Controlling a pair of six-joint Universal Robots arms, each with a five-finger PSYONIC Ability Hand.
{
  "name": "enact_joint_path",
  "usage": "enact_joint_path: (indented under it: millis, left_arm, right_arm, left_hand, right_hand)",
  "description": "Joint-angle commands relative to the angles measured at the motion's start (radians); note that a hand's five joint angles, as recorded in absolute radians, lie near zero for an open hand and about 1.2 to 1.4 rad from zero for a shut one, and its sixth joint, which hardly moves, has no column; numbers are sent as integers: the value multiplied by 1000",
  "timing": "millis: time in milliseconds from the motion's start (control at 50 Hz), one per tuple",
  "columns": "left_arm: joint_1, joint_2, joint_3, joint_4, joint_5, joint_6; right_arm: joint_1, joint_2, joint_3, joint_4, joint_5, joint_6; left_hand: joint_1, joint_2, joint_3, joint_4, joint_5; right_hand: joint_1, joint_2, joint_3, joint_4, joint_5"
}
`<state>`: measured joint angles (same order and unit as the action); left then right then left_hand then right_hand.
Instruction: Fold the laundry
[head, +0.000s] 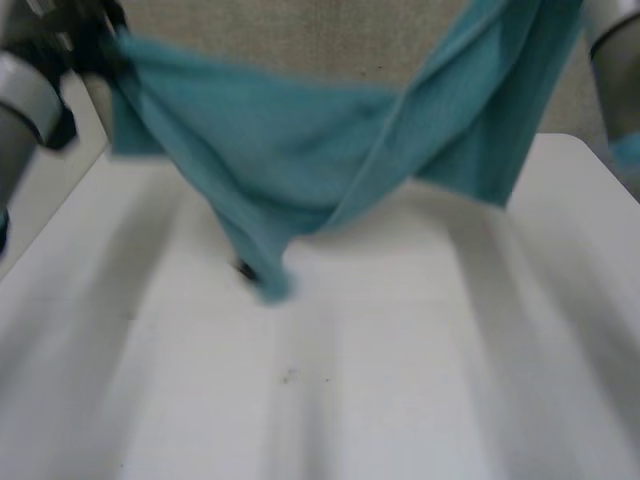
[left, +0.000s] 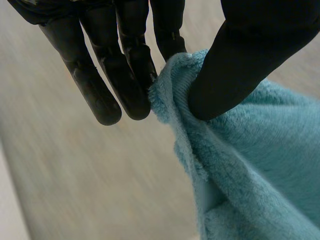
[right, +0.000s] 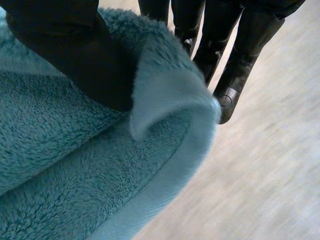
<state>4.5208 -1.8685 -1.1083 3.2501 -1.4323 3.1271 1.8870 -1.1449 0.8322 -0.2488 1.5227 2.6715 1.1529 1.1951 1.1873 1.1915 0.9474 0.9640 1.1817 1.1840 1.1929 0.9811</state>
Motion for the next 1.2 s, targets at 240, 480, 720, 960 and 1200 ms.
enact_joint_path:
  millis: [240, 480, 720, 960, 1200]
  left_arm:
    - [12, 91, -465, 224, -51, 56]
    - [12, 66, -691, 214, 12, 136]
    - [-5, 207, -673, 217, 15, 151]
    - [-60, 292, -562, 220, 18, 153]
    - [-167, 397, -464, 223, 188, 159]
  right_arm:
    - [-215, -174, 565, -21, -131, 102]
    - [-370, -183, 840, 212, -415, -309]
    - [-466, -303, 838, 952, -437, -656]
    - [-499, -276, 589, 941, -613, -422]
    - [-220, 60, 210, 760, -570, 97]
  left_hand:
    - [243, 201, 209, 205, 274]
    - [243, 201, 209, 205, 274]
    - [243, 201, 209, 205, 274]
    - [243, 201, 209, 205, 274]
    - [243, 201, 209, 205, 274]
  right_hand:
    - [432, 215, 212, 203, 241]
    - [432, 215, 212, 203, 241]
    - [432, 215, 212, 203, 241]
    - [-789, -1007, -1009, -1018, -981]
    - [-789, -1007, -1009, -1018, -981]
